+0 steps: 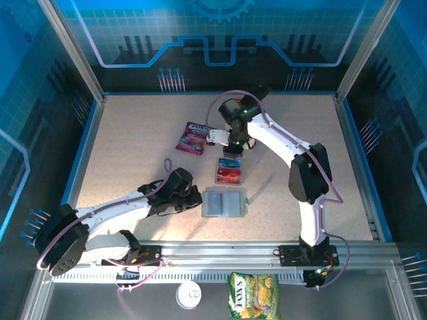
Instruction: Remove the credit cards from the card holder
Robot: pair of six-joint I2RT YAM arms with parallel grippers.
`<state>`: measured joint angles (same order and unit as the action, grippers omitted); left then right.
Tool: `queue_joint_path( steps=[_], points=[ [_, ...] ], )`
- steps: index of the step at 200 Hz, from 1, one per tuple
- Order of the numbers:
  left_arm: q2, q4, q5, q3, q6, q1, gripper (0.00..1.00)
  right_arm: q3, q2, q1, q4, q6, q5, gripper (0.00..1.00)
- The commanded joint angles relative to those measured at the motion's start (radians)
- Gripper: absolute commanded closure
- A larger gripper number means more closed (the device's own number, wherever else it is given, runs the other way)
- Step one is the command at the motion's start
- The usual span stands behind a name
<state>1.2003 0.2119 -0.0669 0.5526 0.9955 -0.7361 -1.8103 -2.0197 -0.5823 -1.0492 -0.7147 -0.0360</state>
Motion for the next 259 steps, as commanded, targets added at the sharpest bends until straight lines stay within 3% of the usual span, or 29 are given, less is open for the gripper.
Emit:
queue_joint_path(
  steps=[1,114,259],
  points=[
    [0.011,-0.009,-0.002,-0.016,0.002,0.005,1.00,0.052,0.034,-0.017,0.072,0.048,0.006,0.89],
    [0.073,-0.026,-0.032,0.024,-0.013,0.005,1.00,0.370,0.241,-0.059,0.416,0.252,0.114,1.00],
    [0.070,-0.061,-0.033,-0.010,-0.003,0.005,1.00,0.340,0.123,-0.048,0.432,0.230,0.168,1.00]
  ],
)
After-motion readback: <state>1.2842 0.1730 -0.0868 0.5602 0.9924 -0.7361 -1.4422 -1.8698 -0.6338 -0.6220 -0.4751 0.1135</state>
